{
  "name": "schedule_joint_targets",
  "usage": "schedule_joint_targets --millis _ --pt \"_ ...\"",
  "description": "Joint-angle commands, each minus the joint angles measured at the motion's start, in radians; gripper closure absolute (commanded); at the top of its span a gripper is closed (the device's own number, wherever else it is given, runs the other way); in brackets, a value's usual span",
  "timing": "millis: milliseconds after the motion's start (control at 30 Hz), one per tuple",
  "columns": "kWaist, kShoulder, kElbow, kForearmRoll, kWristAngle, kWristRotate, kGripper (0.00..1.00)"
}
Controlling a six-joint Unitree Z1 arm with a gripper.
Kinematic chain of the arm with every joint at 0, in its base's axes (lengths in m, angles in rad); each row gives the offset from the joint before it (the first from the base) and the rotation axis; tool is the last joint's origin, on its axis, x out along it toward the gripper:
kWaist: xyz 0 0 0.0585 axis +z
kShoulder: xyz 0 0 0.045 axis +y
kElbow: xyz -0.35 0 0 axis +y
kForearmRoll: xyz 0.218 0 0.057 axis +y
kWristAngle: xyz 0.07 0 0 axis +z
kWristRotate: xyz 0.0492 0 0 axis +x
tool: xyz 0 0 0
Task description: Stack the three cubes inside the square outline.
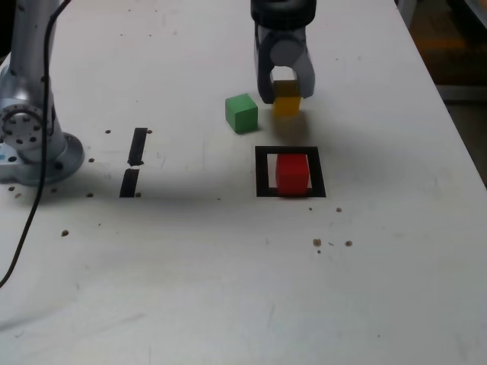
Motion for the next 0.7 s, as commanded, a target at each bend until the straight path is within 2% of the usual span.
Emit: schedule_joint_targets --millis 0,200,433,667 --pt "0.001 -0.014 0.006 -0.001 -0.003 0.006 0.35" --pt "0.001 -0.027 0.018 -0.002 0.000 0.026 0.13" --pt "-0.016 -0.066 0.021 0.009 0.003 0.027 0.11" --pt "-0.092 -0.124 0.032 0.043 -0.029 -0.024 0.10"
